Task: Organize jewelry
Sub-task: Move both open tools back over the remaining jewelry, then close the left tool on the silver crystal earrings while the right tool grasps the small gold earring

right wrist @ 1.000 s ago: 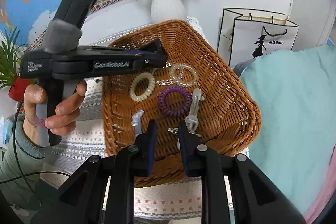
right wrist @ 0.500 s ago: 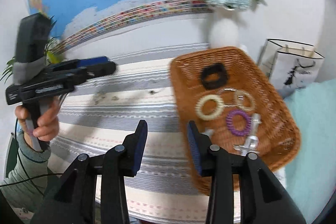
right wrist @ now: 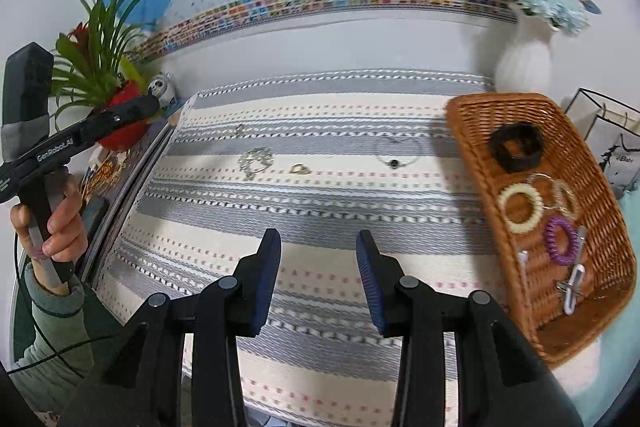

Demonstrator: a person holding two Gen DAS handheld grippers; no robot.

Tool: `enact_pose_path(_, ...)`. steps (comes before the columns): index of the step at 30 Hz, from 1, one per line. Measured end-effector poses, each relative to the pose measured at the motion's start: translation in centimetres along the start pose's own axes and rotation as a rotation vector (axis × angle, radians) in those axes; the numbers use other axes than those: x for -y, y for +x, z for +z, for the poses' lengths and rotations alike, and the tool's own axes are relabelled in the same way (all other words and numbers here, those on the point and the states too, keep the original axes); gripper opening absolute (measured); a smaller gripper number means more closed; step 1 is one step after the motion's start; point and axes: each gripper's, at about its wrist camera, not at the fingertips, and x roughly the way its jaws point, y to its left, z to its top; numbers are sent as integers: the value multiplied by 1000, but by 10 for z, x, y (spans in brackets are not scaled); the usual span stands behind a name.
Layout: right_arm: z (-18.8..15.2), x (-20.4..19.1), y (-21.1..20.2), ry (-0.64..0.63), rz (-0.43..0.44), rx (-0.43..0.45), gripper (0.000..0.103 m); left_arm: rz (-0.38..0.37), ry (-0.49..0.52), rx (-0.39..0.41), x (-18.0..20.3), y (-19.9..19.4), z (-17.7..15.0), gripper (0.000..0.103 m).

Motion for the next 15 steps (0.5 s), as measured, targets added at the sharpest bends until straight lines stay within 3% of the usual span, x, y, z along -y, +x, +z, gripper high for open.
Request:
enact_pose_path(7, 17, -12, 34, -10, 3, -16, 42, 78, -144, -102, -44, 33, -19, 57)
enact_pose_path(15, 33, -1, 84, -54, 41, -11, 42, 43, -255, -192, -74, 81, -35, 57)
